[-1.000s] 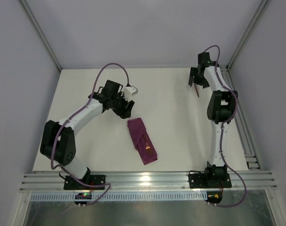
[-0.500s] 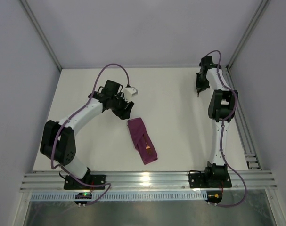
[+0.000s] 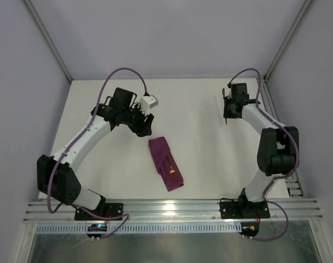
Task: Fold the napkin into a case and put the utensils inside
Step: Pick up the knife from the corner of the board, then pass from the right arm to the left
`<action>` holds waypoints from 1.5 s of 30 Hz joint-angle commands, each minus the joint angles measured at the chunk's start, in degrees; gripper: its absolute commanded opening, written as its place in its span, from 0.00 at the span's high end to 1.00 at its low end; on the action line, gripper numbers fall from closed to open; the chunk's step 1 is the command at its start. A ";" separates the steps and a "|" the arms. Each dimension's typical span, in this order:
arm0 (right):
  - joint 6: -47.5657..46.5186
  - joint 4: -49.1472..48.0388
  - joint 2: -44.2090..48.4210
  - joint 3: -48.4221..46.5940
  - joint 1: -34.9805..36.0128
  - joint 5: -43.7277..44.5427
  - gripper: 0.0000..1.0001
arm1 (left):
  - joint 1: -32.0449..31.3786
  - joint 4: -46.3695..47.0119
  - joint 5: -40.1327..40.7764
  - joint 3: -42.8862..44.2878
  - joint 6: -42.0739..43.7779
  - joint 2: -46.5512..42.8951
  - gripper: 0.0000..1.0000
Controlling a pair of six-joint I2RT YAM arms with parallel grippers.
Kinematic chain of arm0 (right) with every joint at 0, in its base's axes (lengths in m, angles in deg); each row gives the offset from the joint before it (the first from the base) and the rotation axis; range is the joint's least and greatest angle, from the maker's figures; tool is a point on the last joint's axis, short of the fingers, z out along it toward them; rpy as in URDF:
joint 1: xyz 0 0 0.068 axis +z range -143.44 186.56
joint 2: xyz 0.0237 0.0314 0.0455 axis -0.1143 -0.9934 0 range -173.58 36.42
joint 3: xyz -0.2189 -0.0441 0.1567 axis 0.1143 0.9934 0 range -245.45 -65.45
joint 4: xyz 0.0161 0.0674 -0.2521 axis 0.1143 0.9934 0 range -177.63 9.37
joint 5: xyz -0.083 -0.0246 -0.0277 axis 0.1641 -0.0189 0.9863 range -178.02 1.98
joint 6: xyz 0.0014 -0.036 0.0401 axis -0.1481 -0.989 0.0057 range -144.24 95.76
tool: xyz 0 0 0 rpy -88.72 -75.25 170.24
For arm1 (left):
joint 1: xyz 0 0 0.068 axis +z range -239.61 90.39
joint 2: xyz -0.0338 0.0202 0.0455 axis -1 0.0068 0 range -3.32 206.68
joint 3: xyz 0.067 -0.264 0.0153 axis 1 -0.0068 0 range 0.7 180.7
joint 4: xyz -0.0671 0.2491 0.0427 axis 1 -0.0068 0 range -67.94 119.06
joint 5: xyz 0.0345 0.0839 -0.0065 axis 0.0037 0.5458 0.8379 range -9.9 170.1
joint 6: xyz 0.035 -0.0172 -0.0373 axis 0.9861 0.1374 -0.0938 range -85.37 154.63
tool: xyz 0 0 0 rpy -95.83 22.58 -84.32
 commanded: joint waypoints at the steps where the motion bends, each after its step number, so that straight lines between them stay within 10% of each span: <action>1: 4.50 -16.38 13.53 7.09 3.33 -0.96 0.96 | 0.23 -4.42 -5.22 2.84 -0.26 -3.53 0.46; 13: 19.19 -36.34 43.07 16.36 31.26 9.48 0.96 | 0.06 -5.50 -16.03 6.00 -7.11 -14.33 0.42; 22: 17.00 -50.83 39.85 11.27 55.52 22.06 0.96 | 0.06 3.38 -20.07 10.13 -19.23 -18.65 0.35; 31: 12.60 -53.13 34.48 5.46 63.46 23.65 0.96 | 0.06 5.50 -21.48 11.63 -22.41 -20.23 0.38; 38: 12.60 -52.61 34.65 6.24 64.42 24.26 0.96 | 0.14 6.47 -20.25 12.33 -24.16 -20.06 0.71; 45: 12.51 -51.82 35.53 6.95 64.42 24.70 0.97 | 0.14 5.77 -20.43 12.86 -23.55 -20.23 0.55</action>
